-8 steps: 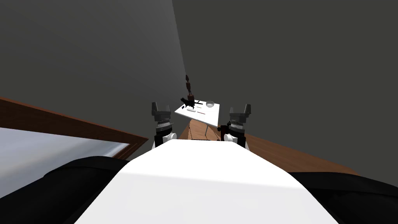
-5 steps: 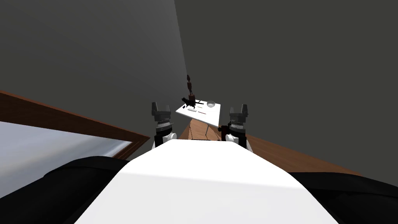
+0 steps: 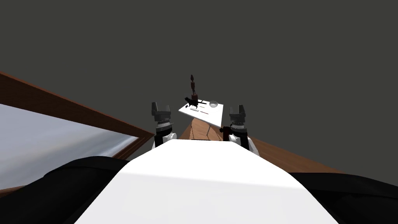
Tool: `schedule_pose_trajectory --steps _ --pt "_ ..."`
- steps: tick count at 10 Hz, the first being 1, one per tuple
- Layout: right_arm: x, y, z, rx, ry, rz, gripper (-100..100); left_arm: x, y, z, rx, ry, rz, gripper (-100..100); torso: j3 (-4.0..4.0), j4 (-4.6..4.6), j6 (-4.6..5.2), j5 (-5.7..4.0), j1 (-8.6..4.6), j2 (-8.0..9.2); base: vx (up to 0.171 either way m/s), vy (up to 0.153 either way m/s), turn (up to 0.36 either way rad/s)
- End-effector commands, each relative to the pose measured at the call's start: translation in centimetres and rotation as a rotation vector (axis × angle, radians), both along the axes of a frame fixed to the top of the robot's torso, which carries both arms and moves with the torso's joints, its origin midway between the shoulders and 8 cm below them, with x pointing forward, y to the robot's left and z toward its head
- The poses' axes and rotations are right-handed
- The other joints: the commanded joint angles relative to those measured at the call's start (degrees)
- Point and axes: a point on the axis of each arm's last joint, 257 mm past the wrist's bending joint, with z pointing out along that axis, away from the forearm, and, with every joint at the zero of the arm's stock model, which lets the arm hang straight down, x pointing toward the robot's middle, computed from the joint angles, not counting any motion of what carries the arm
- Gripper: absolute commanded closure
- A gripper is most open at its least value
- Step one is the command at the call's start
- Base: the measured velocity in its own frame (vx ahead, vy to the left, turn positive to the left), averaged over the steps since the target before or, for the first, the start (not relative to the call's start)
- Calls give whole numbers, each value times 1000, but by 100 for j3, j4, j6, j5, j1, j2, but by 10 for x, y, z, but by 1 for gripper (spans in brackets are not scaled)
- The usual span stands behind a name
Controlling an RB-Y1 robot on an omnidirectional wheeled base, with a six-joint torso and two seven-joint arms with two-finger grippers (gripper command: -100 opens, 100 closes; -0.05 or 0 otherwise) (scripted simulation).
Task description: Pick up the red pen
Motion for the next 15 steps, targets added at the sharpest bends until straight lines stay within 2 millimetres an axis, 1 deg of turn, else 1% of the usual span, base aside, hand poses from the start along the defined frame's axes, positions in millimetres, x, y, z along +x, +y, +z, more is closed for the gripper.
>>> schedule_pose_trajectory --steps 1,3,4,6,7,9,10,12,13,14,15 --pt "0 4 -1 -50 -4 9 -100 0 0 0 0 0 0 0 0 0 0 0 0 0 -16 40 52" --pt "2 10 -9 -180 -14 21 -100 0 0 0 0 0 0 0 0 0 0 0 2 -1 -8 61 157" --pt "2 11 -9 -191 -12 26 -100 0 0 0 0 0 0 0 -2 -1 0 1 7 -4 -7 49 62" --pt "5 16 -23 -329 -16 41 -100 0 0 0 0 0 0 0 0 0 0 1 6 0 -16 72 198" --pt "5 17 -23 -343 -15 47 -100 0 0 0 0 0 0 0 -1 0 -2 3 11 -1 -7 55 72" --pt "8 19 -40 -481 -14 69 -100 0 0 0 0 0 0 0 -2 -1 0 2 6 -4 2 76 213" --pt "9 20 -42 -503 -7 74 -100 0 0 0 0 0 0 0 -4 -1 -2 3 13 -7 1 64 89" --pt "13 17 -65 -638 8 100 -100 0 0 0 0 0 0 0 -3 -1 1 2 7 -5 9 89 233" --pt "13 18 -68 -668 14 107 -100 0 0 0 0 0 0 0 -6 -2 -2 5 21 -11 21 81 107" --pt "15 14 -82 -740 29 123 -100 0 0 0 0 0 0 0 -6 -2 5 4 15 -10 17 72 180" --pt "15 14 -83 -751 31 125 -100 0 0 0 0 0 0 0 -6 -2 0 3 11 -10 17 52 103"
